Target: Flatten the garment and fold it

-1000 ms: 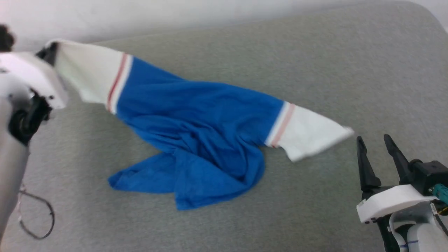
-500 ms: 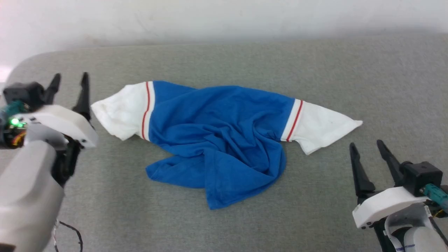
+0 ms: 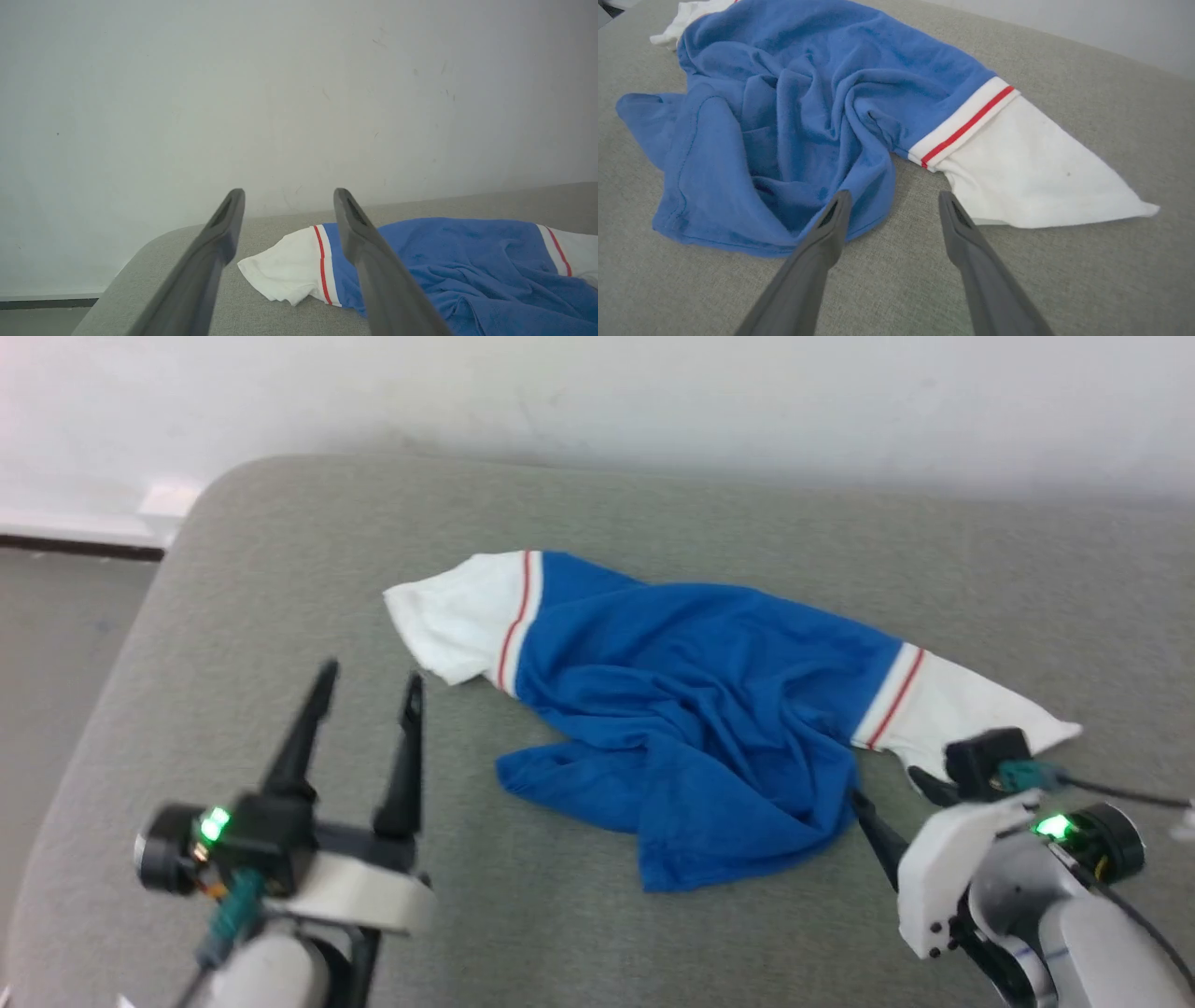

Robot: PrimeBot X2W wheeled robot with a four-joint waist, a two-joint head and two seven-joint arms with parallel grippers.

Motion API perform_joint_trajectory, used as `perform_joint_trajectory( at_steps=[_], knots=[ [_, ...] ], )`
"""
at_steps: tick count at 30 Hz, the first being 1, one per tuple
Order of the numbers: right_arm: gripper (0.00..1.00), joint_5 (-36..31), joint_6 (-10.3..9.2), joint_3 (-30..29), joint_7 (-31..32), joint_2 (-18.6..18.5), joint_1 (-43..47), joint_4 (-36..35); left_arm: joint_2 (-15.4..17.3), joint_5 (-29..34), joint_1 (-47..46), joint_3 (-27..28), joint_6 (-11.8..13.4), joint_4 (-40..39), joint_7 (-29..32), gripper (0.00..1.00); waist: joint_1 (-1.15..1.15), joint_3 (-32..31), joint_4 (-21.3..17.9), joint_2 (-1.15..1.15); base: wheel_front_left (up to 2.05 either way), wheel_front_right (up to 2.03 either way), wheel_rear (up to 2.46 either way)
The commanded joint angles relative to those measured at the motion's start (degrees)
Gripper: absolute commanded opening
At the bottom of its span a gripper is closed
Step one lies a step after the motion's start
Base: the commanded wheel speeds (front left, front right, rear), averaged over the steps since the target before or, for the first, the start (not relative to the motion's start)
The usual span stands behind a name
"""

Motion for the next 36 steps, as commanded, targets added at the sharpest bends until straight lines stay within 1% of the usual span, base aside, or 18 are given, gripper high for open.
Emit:
perform_joint_trajectory(
  at_steps=[1,4,6,8,11,12,13,16,19,23,26,29,31,32,34,36],
  knots=[
    [1.0,0.6,-0.11,1.0,2.1,-0.6,-2.2,1.6,-1.6,1.6,2.2,0.6,0.3,-1.2,-0.2,1.0,0.0,-0.2,3.5,0.0,0.0,0.0,0.0],
    [1.0,1.8,-0.11,0.6,6.5,0.3,-4.8,6.2,-5.1,2.8,5.1,1.8,-0.4,-2.4,-0.3,1.0,0.0,0.2,5.4,0.0,0.0,0.0,0.0],
    [1.0,1.7,-0.11,0.5,8.6,0.7,-6.1,9.3,-7.0,3.7,6.1,2.6,-1.4,-2.5,-0.3,1.0,0.0,0.4,6.6,0.0,0.0,0.0,0.0],
    [1.0,1.9,-0.11,0.3,10.1,1.4,-7.0,12.2,-8.5,4.6,6.7,3.2,-2.5,-2.5,-0.3,1.0,0.0,0.6,7.6,0.0,0.0,0.0,0.0],
    [1.0,2.9,-0.11,2.1,12.2,1.9,-7.5,15.6,-10.2,5.6,7.0,4.5,-4.4,-2.2,-0.3,1.0,0.0,0.7,8.5,0.0,0.0,0.0,0.0],
    [0.48,3.6,-0.11,2.6,12.7,2.0,-7.4,16.3,-10.6,5.9,7.1,5.1,-4.9,-2.0,-0.3,1.0,0.0,0.7,8.7,0.0,0.0,0.0,0.0],
    [0.0,4.1,-0.11,3.1,13.0,2.0,-7.3,16.7,-10.9,6.1,7.1,5.7,-5.5,-1.8,-0.3,1.0,0.0,0.6,8.7,0.0,0.0,0.0,0.0],
    [0.0,5.3,-0.11,5.0,13.1,1.2,-6.1,16.5,-11.6,6.9,7.4,7.5,-7.1,-1.1,-0.3,1.0,0.0,-0.3,8.2,0.0,0.0,0.0,0.0],
    [0.0,7.2,-0.11,6.3,13.5,0.1,-3.9,14.6,-12.3,7.5,7.9,9.0,-8.5,-0.4,-0.3,1.0,0.0,-1.9,6.8,0.0,0.0,0.0,0.0],
    [0.0,10.8,-0.11,7.8,15.8,-2.6,0.6,9.1,-13.3,8.1,9.0,10.7,-10.2,0.4,-0.3,1.0,0.0,-4.8,4.2,0.0,0.0,0.0,0.0],
    [0.0,13.1,-0.11,7.8,19.8,-5.8,4.8,4.0,-14.0,8.6,9.8,11.5,-11.6,0.9,-0.3,1.0,0.0,-6.7,2.4,0.0,0.0,0.0,0.0],
    [0.0,14.7,-0.11,6.6,25.1,-9.3,9.5,-1.4,-14.7,9.1,10.6,12.1,-12.6,1.2,-0.3,1.0,0.0,-8.2,0.9,0.0,0.0,0.0,0.0],
    [0.0,15.3,-0.11,4.4,28.3,-11.0,12.7,-4.8,-15.2,9.4,11.0,12.5,-13.2,1.3,-0.3,1.0,0.0,-8.7,0.2,0.0,0.0,0.0,0.0],
    [0.0,15.3,-0.11,4.4,28.3,-11.0,12.7,-4.8,-15.2,9.4,11.0,12.5,-13.2,1.3,-0.3,1.0,0.0,-8.7,0.2,0.0,0.0,0.0,0.0],
    [0.0,15.5,-0.11,2.2,31.3,-11.6,16.1,-7.7,-15.7,9.6,11.3,12.8,-13.8,1.4,-0.3,1.0,0.0,-9.1,-0.3,0.0,0.0,0.0,0.0],
    [0.0,16.1,-0.11,0.3,33.8,-11.1,19.4,-9.9,-16.1,9.7,11.6,13.1,-14.2,1.5,-0.3,1.0,0.0,-9.2,-0.8,0.0,0.0,0.0,0.0]
  ],
)
